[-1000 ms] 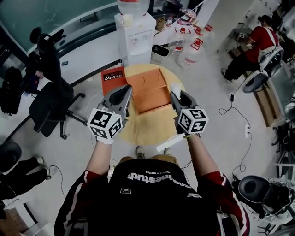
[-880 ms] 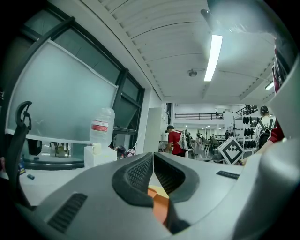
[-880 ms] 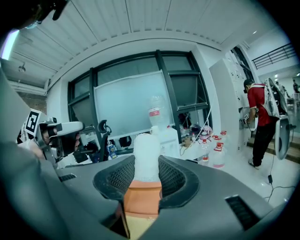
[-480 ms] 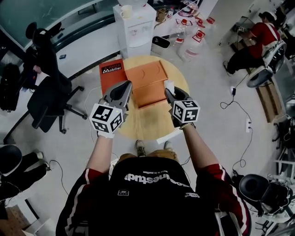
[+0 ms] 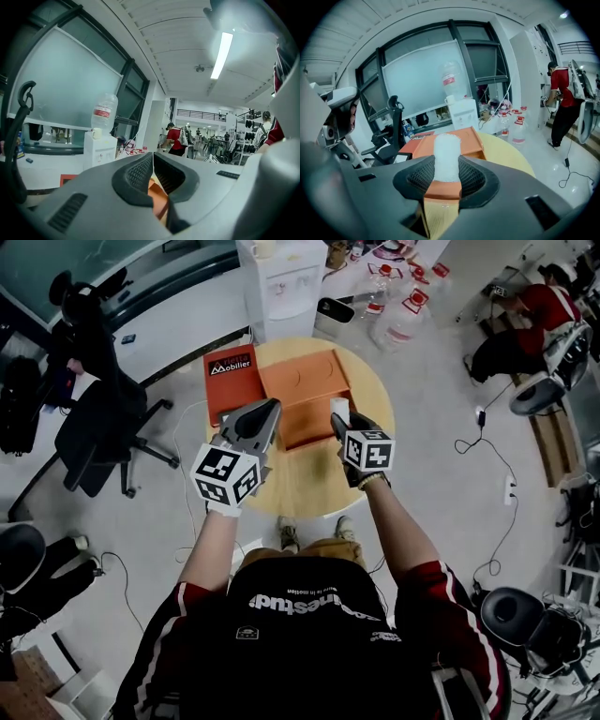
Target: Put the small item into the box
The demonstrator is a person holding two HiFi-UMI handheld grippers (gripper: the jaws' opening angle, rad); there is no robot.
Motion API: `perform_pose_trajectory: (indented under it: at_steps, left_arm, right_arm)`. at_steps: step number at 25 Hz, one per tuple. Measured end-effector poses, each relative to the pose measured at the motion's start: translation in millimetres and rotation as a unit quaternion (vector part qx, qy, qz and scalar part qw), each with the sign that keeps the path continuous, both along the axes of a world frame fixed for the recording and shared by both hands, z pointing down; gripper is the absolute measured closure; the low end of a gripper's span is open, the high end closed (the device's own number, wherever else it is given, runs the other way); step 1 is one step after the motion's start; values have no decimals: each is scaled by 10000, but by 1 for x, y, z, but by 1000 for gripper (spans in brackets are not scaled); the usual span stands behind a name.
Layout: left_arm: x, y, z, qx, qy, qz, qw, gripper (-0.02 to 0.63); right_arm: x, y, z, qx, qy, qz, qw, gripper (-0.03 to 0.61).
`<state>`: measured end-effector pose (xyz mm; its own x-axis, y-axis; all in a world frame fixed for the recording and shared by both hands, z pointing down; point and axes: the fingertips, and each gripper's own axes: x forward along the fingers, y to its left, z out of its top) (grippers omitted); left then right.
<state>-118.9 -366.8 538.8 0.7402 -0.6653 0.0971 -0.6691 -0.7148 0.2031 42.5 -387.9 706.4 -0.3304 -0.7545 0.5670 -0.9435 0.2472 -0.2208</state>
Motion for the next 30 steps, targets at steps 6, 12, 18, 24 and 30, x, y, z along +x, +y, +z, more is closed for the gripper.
perform_pose_trajectory:
  at_steps: [6,12,18,24,30]
  left_arm:
    - [-5,5,14,-161,-11,-60,9999,591]
    - [-13,1,29,-265,-48,-158,9995,591]
    - [-19,-15,57,-494,-156,-289,9982,591]
    - [-28,-15,73,-623,-304,-331,9970,591]
    - [-32,-8,82,-726,-307,-379,9962,591]
  right_arm:
    - [0,-3,36,-354,96,35,9993,405]
    - [4,-3,57,-509,134,114,9985,403]
    - [-1,-6,70,-569,136,53,9983,403]
    - [-8,-10,74,-570,116,2,9983,402]
    - [-11,-9,81,-586,19,-152,9982,396]
